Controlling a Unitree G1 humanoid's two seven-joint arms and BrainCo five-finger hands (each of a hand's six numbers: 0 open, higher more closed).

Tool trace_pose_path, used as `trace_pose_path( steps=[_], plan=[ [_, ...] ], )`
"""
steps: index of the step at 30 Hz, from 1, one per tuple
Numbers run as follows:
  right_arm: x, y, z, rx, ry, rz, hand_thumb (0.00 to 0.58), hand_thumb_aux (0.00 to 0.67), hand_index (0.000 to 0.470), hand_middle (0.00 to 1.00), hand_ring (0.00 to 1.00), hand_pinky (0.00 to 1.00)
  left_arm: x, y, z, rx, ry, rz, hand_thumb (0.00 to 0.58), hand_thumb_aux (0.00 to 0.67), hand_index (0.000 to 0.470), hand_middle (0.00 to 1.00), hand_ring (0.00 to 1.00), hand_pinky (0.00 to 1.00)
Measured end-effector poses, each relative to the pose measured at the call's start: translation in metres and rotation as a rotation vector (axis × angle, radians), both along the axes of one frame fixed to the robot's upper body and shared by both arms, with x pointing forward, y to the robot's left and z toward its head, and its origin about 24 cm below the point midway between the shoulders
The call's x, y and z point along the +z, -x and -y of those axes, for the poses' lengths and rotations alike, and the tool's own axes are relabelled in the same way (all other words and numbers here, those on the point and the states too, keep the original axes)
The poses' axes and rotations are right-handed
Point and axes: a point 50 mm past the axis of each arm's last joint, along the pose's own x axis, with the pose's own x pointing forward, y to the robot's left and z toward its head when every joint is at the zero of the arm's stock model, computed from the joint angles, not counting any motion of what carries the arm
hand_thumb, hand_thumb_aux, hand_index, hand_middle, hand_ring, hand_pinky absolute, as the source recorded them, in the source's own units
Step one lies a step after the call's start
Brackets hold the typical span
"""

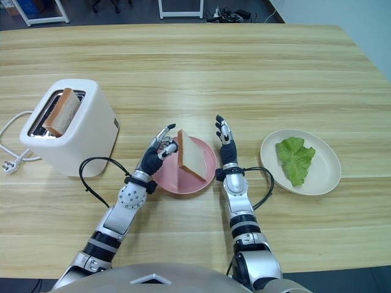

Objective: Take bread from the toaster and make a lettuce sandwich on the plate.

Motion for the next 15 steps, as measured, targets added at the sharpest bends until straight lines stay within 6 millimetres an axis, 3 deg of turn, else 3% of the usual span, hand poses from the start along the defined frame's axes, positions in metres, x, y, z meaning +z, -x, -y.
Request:
trace_pose_path(
  steps=[6,12,15],
  plan=[
    [0.003,0.001,-0.001,0.005,0.007,0.005,0.000,0.000,0.000,0.00,0.00,0.00,0.016,0.000,-0.009,0.125,-0.149,0.159,0.000,0.000,0.000,0.00,0.00,0.00],
    [0.009,0.002,0.000,0.004,0.012,0.030,0.000,0.000,0.000,0.00,0.00,0.00,0.056,0.011,-0.019,0.236,-0.084,0.434,0.000,0.000,0.000,0.00,0.00,0.00],
    [0.017,0.006,0.006,-0.012,0.035,0.071,0.000,0.000,0.000,0.00,0.00,0.00,0.063,0.014,-0.024,0.243,-0.008,0.466,0.000,0.000,0.000,0.00,0.00,0.00]
  ],
)
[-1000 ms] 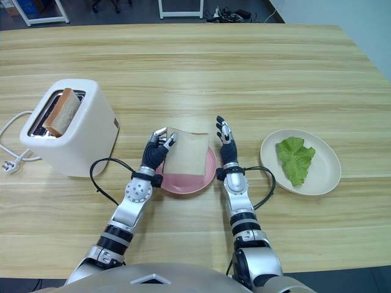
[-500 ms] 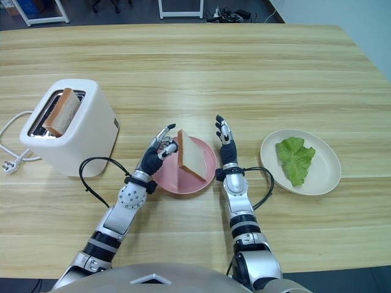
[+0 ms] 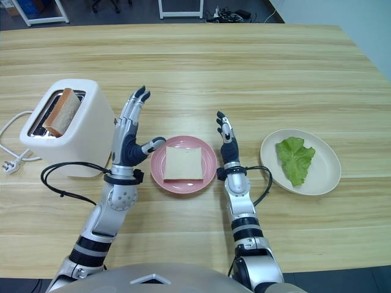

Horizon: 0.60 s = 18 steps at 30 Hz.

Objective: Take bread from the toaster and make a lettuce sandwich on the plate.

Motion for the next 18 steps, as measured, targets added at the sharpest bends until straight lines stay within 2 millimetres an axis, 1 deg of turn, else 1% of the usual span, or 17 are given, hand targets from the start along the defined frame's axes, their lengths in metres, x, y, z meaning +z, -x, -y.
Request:
trace_pose_path(
  steps=[2,4,5,6,8,9,10,11,13,15,16,18],
  plan=[
    [0.023,0.005,0.016,-0.056,0.041,0.121,0.000,0.000,0.000,0.00,0.00,0.00,-0.008,-0.003,-0.003,-0.058,0.116,-0.085,0.000,0.000,0.000,0.00,0.00,0.00],
    [0.060,0.016,0.042,-0.156,0.132,0.289,0.000,0.000,0.000,0.00,0.00,0.00,-0.025,-0.008,-0.006,-0.124,0.254,-0.220,0.000,0.000,0.000,0.00,0.00,0.00],
    [0.072,0.022,0.050,-0.185,0.161,0.342,0.000,0.000,0.000,0.00,0.00,0.00,-0.030,-0.009,-0.007,-0.138,0.285,-0.252,0.000,0.000,0.000,0.00,0.00,0.00],
    [0.092,0.033,0.063,-0.230,0.220,0.427,0.000,0.000,0.000,0.00,0.00,0.00,-0.038,-0.010,-0.009,-0.157,0.329,-0.293,0.000,0.000,0.000,0.00,0.00,0.00],
    [0.125,0.061,0.080,-0.300,0.388,0.579,0.000,0.000,0.000,0.00,0.00,0.00,-0.051,-0.013,-0.015,-0.166,0.411,-0.354,0.000,0.000,0.000,0.00,0.00,0.00],
    [0.137,0.069,0.088,-0.314,0.473,0.630,0.000,0.000,0.000,0.00,0.00,0.00,-0.058,-0.013,-0.019,-0.151,0.438,-0.382,0.000,0.000,0.000,0.00,0.00,0.00],
    [0.139,0.068,0.098,-0.332,0.567,0.616,0.000,0.000,0.000,0.00,0.00,0.00,-0.061,-0.012,-0.021,-0.144,0.444,-0.387,0.000,0.000,0.000,0.00,0.00,0.00],
    [0.133,0.063,0.112,-0.367,0.650,0.546,0.000,0.000,0.000,0.00,0.00,0.00,-0.061,-0.012,-0.021,-0.150,0.447,-0.376,0.000,0.000,0.000,0.00,0.00,0.00],
    [0.110,0.052,0.137,-0.426,0.807,0.372,0.000,0.000,0.000,0.00,0.00,0.00,-0.059,-0.011,-0.019,-0.164,0.448,-0.357,0.000,0.000,0.000,0.00,0.00,0.00],
    [0.086,0.045,0.156,-0.418,0.926,0.234,0.000,0.000,0.000,0.00,0.00,0.00,-0.058,-0.009,-0.017,-0.163,0.433,-0.339,0.000,0.000,0.000,0.00,0.00,0.00],
    [0.078,0.043,0.160,-0.415,0.965,0.197,0.000,0.000,0.000,0.00,0.00,0.00,-0.058,-0.009,-0.016,-0.161,0.424,-0.335,0.000,0.000,0.000,0.00,0.00,0.00],
    [0.052,0.036,0.175,-0.412,1.121,0.049,0.000,0.000,0.000,0.00,0.00,0.00,-0.058,-0.008,-0.015,-0.158,0.411,-0.329,0.000,0.000,0.000,0.00,0.00,0.00]
  ],
)
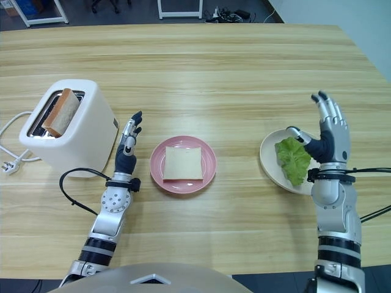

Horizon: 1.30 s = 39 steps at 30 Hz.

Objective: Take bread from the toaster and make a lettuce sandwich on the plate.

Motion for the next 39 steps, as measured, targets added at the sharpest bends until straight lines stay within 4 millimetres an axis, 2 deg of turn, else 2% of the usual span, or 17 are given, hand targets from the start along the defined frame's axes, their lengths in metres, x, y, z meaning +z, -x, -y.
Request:
trace_pose_path(
  steps=[1,5,9,12,13,15,18,20,25,27,28,29,30,32,33,34,39],
  plan=[
    [-0.015,-0.001,0.009,-0.054,0.108,-0.103,0.000,0.000,0.000,0.00,0.00,0.00,0.000,0.000,0.001,0.001,0.000,0.004,0.000,0.000,0.000,0.00,0.00,0.00],
    [-0.040,0.004,0.029,-0.154,0.362,-0.290,0.000,0.000,0.000,0.00,0.00,0.00,0.001,0.001,0.003,0.007,-0.026,0.021,0.000,0.000,0.000,0.00,0.00,0.00],
    [-0.047,0.002,0.035,-0.198,0.426,-0.323,0.000,0.000,0.000,0.00,0.00,0.00,0.000,0.002,0.007,0.002,-0.036,0.024,0.000,0.000,0.000,0.00,0.00,0.00],
    [-0.040,-0.002,0.041,-0.219,0.465,-0.309,0.000,0.000,0.000,0.00,0.00,0.00,0.000,0.003,0.008,0.001,-0.047,0.028,0.000,0.000,0.000,0.00,0.00,0.00],
    [-0.036,-0.002,0.044,-0.231,0.483,-0.306,0.036,0.021,0.015,0.00,0.00,0.00,-0.001,0.003,0.008,0.002,-0.047,0.025,0.000,0.000,0.000,0.00,0.00,0.00],
    [-0.036,-0.003,0.044,-0.222,0.504,-0.314,0.187,0.118,0.083,0.00,0.00,0.00,-0.002,0.004,0.008,0.003,-0.047,0.020,0.000,0.000,0.000,0.00,0.00,0.00],
    [-0.045,-0.005,0.035,-0.159,0.513,-0.364,0.241,0.158,0.111,0.00,0.00,0.00,-0.002,0.005,0.008,0.003,-0.047,0.018,0.000,0.000,0.000,0.00,0.00,0.00],
    [-0.053,-0.005,0.029,-0.115,0.513,-0.401,0.244,0.160,0.112,0.00,0.00,0.00,-0.002,0.005,0.008,0.002,-0.047,0.018,0.000,0.000,0.000,0.00,0.00,0.00],
    [-0.062,-0.007,0.017,-0.053,0.478,-0.418,0.136,0.084,0.059,0.00,0.00,0.00,-0.003,0.006,0.008,0.002,-0.048,0.016,0.000,0.000,0.000,0.00,0.00,0.00],
    [-0.064,-0.007,0.015,-0.041,0.473,-0.422,0.183,0.116,0.081,0.00,0.00,0.00,-0.004,0.006,0.009,0.002,-0.056,0.013,0.000,0.000,0.000,0.00,0.00,0.00],
    [-0.064,-0.007,0.015,-0.037,0.468,-0.420,0.241,0.158,0.111,0.00,0.00,0.00,-0.005,0.007,0.009,0.002,-0.062,0.011,0.000,0.000,0.000,0.00,0.00,0.00],
    [-0.064,-0.008,0.014,-0.036,0.466,-0.419,0.387,0.284,0.199,0.00,0.00,0.00,-0.005,0.007,0.009,0.002,-0.062,0.009,0.000,0.000,0.000,0.00,0.00,0.00],
    [-0.064,-0.008,0.015,-0.037,0.457,-0.415,0.480,0.391,0.275,0.00,0.00,0.00,-0.005,0.008,0.009,0.002,-0.061,0.009,0.000,0.000,0.000,0.00,0.00,0.00],
    [-0.063,-0.009,0.015,-0.038,0.452,-0.407,0.566,0.565,0.396,0.00,0.00,0.00,-0.005,0.008,0.009,0.003,-0.060,0.008,0.000,0.000,0.000,0.00,0.00,0.00],
    [-0.064,-0.009,0.015,-0.039,0.450,-0.407,0.578,0.628,0.441,0.00,0.00,0.00,-0.005,0.009,0.009,0.004,-0.060,0.006,0.000,0.000,0.000,0.00,0.00,0.00],
    [-0.063,-0.010,0.016,-0.042,0.450,-0.403,0.579,0.646,0.453,0.00,0.00,0.00,-0.006,0.009,0.009,0.004,-0.060,0.005,0.000,0.000,0.000,0.00,0.00,0.00],
    [-0.060,-0.010,0.016,-0.047,0.455,-0.395,0.580,0.667,0.468,0.00,0.00,0.00,-0.005,0.009,0.009,0.005,-0.066,0.007,0.000,0.000,0.000,0.00,0.00,0.00]
  ],
)
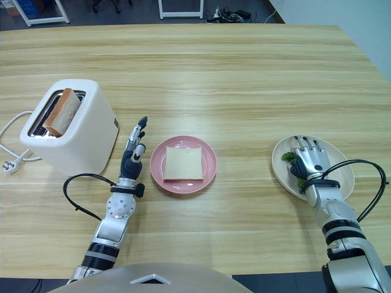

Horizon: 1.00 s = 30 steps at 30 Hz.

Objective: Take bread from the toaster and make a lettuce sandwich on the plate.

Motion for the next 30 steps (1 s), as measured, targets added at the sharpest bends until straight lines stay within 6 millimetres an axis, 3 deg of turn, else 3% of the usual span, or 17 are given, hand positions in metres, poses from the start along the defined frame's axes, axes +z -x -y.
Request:
trace_pose_path(
  steps=[5,10,13,16,17,20,23,26,30],
  plan=[
    [0.004,0.002,-0.011,0.047,-0.008,0.029,0.580,0.670,0.470,0.00,0.00,0.00,-0.001,0.001,0.000,0.002,-0.005,-0.002,0.000,0.000,0.000,0.00,0.00,0.00],
    [0.039,-0.004,-0.045,0.183,-0.051,0.191,0.580,0.670,0.470,0.00,0.00,0.00,-0.002,0.002,-0.001,0.007,-0.009,-0.009,0.000,0.000,0.000,0.00,0.00,0.00],
    [0.064,-0.008,-0.079,0.299,-0.084,0.291,0.580,0.670,0.470,0.00,0.00,0.00,-0.003,0.002,-0.001,0.010,-0.008,-0.010,0.000,0.000,0.000,0.00,0.00,0.00],
    [0.076,-0.010,-0.130,0.451,-0.196,0.351,0.580,0.670,0.470,0.00,0.00,0.00,-0.004,0.002,0.000,0.011,-0.006,-0.014,0.000,0.000,0.000,0.00,0.00,0.00],
    [0.077,-0.011,-0.157,0.531,-0.247,0.358,0.580,0.670,0.470,0.00,0.00,0.00,-0.004,0.002,0.000,0.011,-0.006,-0.015,0.000,0.000,0.000,0.00,0.00,0.00],
    [0.071,-0.012,-0.208,0.681,-0.309,0.323,0.580,0.670,0.470,0.00,0.00,0.00,-0.005,0.002,0.000,0.011,-0.006,-0.019,0.000,0.000,0.000,0.00,0.00,0.00],
    [0.044,-0.008,-0.247,0.777,-0.359,0.214,0.580,0.670,0.470,0.00,0.00,0.00,-0.004,0.000,0.000,0.011,-0.003,-0.015,0.000,0.000,0.000,0.00,0.00,0.00],
    [0.018,-0.006,-0.266,0.804,-0.387,0.117,0.580,0.670,0.470,0.00,0.00,0.00,-0.005,-0.001,0.001,0.012,0.009,-0.021,0.000,0.000,0.000,0.00,0.00,0.00],
    [0.000,0.000,-0.279,0.833,-0.393,0.053,0.580,0.662,0.464,0.00,0.00,0.00,-0.006,-0.001,0.002,0.012,0.013,-0.024,0.000,0.000,0.000,0.00,0.00,0.00]
  ],
)
